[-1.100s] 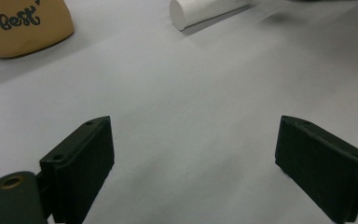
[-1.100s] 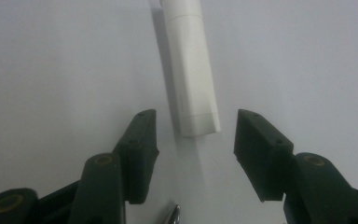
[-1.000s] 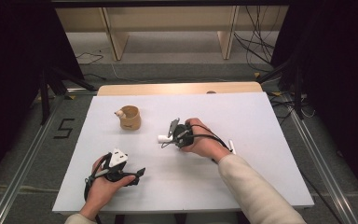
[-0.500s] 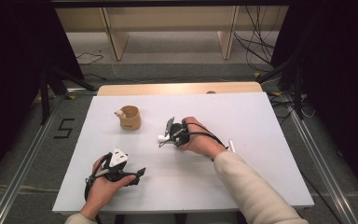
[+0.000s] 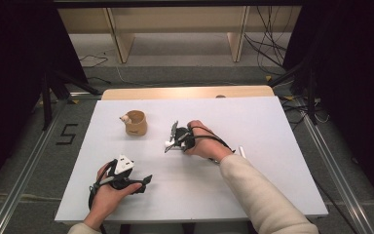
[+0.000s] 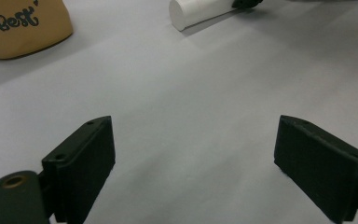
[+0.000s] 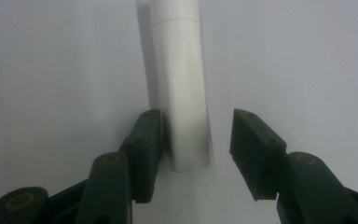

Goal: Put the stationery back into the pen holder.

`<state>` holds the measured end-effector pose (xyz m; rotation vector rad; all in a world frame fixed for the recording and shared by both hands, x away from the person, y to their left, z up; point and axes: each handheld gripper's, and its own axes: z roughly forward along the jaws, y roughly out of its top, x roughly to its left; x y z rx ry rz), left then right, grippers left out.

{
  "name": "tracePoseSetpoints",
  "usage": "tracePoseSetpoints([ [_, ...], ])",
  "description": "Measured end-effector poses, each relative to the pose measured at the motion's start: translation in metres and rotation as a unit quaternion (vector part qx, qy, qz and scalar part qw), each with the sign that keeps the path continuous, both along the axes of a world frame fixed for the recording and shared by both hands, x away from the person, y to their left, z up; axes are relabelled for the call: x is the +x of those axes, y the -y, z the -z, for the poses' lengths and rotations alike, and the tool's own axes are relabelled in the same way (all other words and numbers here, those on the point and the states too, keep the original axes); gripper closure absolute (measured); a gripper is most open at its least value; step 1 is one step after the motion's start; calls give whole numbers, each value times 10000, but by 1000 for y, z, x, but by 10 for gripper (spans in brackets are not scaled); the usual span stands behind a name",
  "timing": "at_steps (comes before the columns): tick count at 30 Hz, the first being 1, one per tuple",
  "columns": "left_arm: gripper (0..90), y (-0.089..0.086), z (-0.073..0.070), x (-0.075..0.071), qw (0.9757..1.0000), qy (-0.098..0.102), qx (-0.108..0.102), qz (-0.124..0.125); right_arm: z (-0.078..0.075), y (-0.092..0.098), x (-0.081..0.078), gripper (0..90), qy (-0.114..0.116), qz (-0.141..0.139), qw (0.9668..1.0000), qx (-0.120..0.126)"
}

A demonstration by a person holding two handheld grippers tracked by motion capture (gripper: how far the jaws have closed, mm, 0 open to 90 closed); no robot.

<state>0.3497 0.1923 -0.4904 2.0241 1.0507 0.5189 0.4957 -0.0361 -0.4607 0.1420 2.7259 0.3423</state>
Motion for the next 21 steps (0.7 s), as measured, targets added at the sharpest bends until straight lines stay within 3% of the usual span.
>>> tracePoseSetpoints([
  [21, 122, 0, 0, 1, 10000, 13, 21, 6, 0, -15, 4, 579, -102, -275, 9991, -306],
])
